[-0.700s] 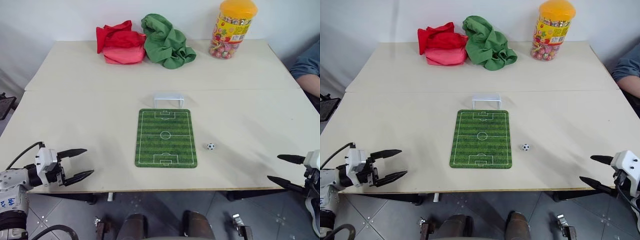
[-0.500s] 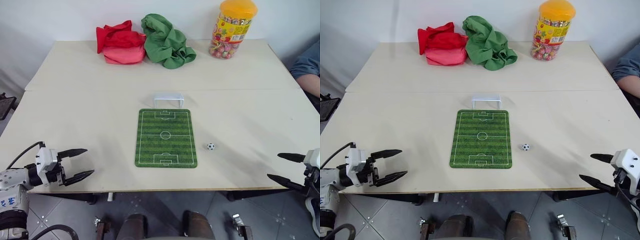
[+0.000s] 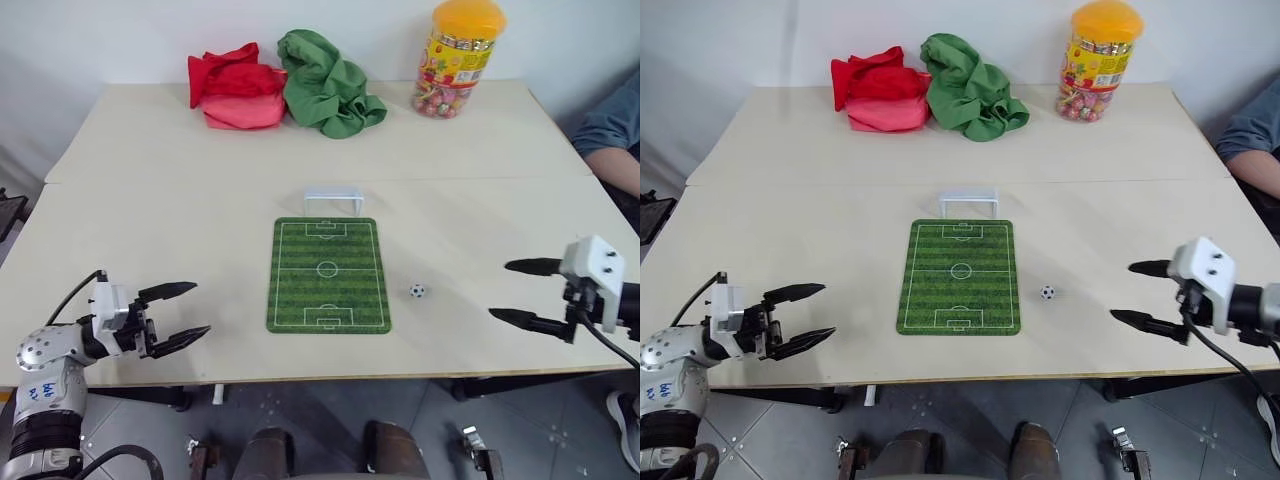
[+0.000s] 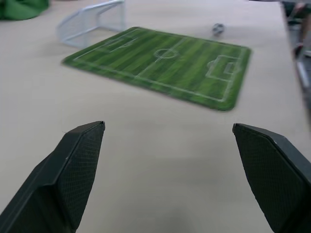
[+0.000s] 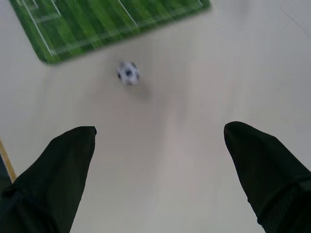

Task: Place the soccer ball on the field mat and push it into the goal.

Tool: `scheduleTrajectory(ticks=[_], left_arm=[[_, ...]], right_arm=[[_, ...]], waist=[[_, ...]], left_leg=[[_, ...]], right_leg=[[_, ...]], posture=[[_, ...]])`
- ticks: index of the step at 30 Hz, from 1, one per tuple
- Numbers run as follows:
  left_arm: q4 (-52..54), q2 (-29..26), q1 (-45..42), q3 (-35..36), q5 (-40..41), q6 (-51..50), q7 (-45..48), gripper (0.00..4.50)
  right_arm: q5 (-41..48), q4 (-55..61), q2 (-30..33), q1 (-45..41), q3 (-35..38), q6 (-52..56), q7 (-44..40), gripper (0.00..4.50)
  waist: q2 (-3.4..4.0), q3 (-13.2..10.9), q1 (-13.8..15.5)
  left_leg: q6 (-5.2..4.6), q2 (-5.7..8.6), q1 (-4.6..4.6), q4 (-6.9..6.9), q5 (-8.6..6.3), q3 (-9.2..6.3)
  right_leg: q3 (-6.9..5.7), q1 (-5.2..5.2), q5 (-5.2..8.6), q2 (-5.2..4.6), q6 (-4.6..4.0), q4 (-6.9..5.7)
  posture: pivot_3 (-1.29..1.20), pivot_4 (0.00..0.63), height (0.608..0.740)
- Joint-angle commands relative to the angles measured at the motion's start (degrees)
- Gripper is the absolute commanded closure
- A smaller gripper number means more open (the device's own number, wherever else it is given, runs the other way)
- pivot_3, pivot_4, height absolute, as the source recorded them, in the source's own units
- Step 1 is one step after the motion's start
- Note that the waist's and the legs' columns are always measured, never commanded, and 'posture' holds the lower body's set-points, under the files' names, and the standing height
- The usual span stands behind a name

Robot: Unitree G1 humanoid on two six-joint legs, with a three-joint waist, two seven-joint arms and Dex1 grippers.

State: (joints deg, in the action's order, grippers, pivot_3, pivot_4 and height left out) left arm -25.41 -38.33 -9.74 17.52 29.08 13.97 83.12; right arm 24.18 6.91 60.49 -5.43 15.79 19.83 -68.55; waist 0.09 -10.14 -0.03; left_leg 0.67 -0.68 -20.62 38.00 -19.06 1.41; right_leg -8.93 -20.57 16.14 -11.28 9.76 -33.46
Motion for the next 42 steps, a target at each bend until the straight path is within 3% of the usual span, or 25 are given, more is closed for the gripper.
scheduleTrajectory(ticks=[1,9,18,22,30,35,38,42], left_arm=[[1.70,1.65,-0.94,-0.78,3.94,0.91,6.59,0.00],[0.58,0.90,-2.01,-6.77,6.12,4.45,9.38,0.00],[2.81,0.98,-2.19,-5.89,6.91,4.74,8.38,0.00],[3.72,1.04,-1.24,-5.55,6.72,4.81,7.25,0.00],[5.09,1.19,-0.40,-4.92,7.27,4.22,6.61,0.00],[5.14,1.30,-0.76,-4.76,7.69,3.90,6.86,0.00],[5.34,1.75,-1.38,-5.33,8.76,3.27,8.31,0.00],[5.02,1.97,-2.21,-6.04,9.14,3.19,9.17,0.00]], right_arm=[[-3.16,-0.17,-1.32,-7.39,-7.92,0.07,-0.30,0.03],[-10.15,-10.81,-8.58,-23.65,-21.59,-3.37,-3.15,0.03],[-14.06,-20.03,-12.60,-28.43,-26.37,-8.68,-7.00,0.03],[-16.20,-25.48,-15.63,-29.14,-26.84,-12.54,-5.73,0.82],[-15.65,-22.87,-15.26,-28.06,-24.12,-12.53,-4.93,3.58],[-14.73,-16.49,-14.00,-28.18,-22.18,-8.21,-2.96,3.66],[-9.51,-3.11,-15.97,-29.73,-19.71,3.59,1.46,3.66],[-5.64,9.82,-20.08,-31.76,-25.31,21.96,6.11,3.66]], waist=[[-0.01,-0.01,-0.03],[-0.05,-0.03,-0.12],[-0.05,-0.03,-0.25],[-0.05,-0.03,-0.36],[-0.05,-0.03,-0.45],[-0.05,-0.03,-0.37],[-0.05,-0.03,-0.26],[-0.06,-0.02,-0.41]], left_leg=[[-0.03,0.01,-0.08,0.06,-0.02,0.00],[-0.04,-0.01,-0.63,0.27,-0.03,0.04],[-0.04,-0.02,-0.68,0.23,-0.03,0.17],[-0.04,-0.03,-0.68,0.25,-0.03,0.20],[-0.04,-0.05,-0.67,0.28,-0.03,0.23],[-0.04,-0.05,-0.67,0.28,-0.03,0.24],[-0.04,-0.07,-0.68,0.27,-0.03,0.24],[-0.01,-0.12,-0.67,0.28,-0.04,0.25]], right_leg=[[0.00,-0.04,0.00,-0.01,0.00,0.00],[-0.01,-0.62,-0.05,0.02,-0.07,-0.19],[-0.02,-0.75,-0.05,0.02,-0.07,-0.21],[0.00,-0.77,-0.05,0.02,-0.07,-0.24],[0.03,-0.80,-0.05,0.02,-0.08,-0.30],[0.04,-0.82,-0.05,0.02,-0.08,-0.31],[0.04,-0.86,-0.05,0.02,-0.08,-0.33],[0.04,-0.90,-0.07,0.06,-0.11,-0.37]], posture=[[0.00,0.150,0.740],[0.00,0.150,0.740],[0.00,0.150,0.740],[0.00,0.150,0.740],[0.00,0.150,0.740],[0.00,0.150,0.740],[0.00,0.150,0.740],[0.00,0.150,0.740]])
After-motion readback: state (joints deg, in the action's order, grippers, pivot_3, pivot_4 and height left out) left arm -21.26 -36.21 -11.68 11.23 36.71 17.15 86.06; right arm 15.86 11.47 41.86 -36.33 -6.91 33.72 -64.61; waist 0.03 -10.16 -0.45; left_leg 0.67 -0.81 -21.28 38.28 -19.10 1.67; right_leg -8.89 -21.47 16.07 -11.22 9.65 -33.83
